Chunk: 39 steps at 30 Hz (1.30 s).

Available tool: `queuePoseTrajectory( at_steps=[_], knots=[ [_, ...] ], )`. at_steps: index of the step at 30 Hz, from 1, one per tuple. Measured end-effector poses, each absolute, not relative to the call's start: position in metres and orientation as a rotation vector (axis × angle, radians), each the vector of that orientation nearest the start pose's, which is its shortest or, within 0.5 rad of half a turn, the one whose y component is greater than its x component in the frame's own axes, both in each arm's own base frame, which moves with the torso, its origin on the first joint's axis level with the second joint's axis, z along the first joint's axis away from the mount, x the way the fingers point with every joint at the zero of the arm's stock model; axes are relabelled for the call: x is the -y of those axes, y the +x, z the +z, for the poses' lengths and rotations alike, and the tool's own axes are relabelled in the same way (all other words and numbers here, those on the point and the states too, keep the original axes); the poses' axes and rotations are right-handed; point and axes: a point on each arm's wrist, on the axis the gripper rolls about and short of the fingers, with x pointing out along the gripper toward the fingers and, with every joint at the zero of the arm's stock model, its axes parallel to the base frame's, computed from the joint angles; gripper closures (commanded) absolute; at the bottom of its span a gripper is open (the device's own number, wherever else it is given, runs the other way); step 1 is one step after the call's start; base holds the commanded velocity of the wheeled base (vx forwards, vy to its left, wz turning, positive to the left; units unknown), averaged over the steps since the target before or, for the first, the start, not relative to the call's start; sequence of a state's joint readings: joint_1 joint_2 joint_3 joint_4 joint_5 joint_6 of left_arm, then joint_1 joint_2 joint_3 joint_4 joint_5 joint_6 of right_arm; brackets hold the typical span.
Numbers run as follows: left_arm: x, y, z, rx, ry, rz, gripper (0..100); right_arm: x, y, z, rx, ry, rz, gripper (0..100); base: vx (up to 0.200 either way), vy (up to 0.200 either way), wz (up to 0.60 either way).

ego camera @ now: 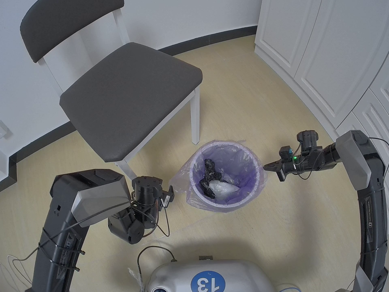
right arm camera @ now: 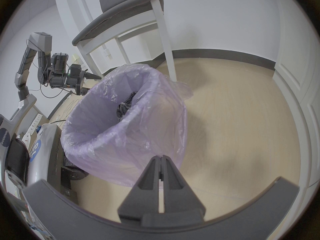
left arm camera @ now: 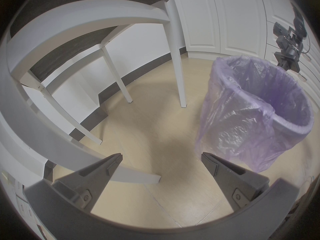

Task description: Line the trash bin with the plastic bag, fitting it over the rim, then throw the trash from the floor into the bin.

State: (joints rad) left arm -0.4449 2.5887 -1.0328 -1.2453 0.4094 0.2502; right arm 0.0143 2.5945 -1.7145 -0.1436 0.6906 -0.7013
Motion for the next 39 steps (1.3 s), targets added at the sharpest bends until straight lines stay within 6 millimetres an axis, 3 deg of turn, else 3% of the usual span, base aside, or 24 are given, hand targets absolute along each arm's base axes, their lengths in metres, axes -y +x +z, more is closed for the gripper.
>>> queuePoseTrajectory(
  at_steps=[7, 8, 34, 35, 39],
  knots=[
    [0.180, 0.390, -0.049, -0.271, 0.377, -0.078, 0, -0.019, 0.494, 0.007, -0.443, -0.398, 0.878, 100, 0.000, 0.000, 0.00],
    [0.180, 0.389, -0.050, -0.272, 0.377, -0.078, 0, -0.019, 0.493, 0.006, -0.447, -0.400, 0.881, 0, 0.000, 0.000, 0.00],
    [0.177, 0.382, -0.058, -0.268, 0.382, -0.080, 0, -0.053, 0.468, -0.010, -0.522, -0.412, 0.982, 0, 0.000, 0.000, 0.00],
    [0.177, 0.382, -0.059, -0.268, 0.384, -0.081, 0, -0.053, 0.468, -0.010, -0.521, -0.412, 0.982, 100, 0.000, 0.000, 0.00],
    [0.176, 0.382, -0.059, -0.270, 0.384, -0.081, 0, -0.053, 0.470, -0.009, -0.515, -0.413, 0.980, 100, 0.000, 0.000, 0.00]
  ],
)
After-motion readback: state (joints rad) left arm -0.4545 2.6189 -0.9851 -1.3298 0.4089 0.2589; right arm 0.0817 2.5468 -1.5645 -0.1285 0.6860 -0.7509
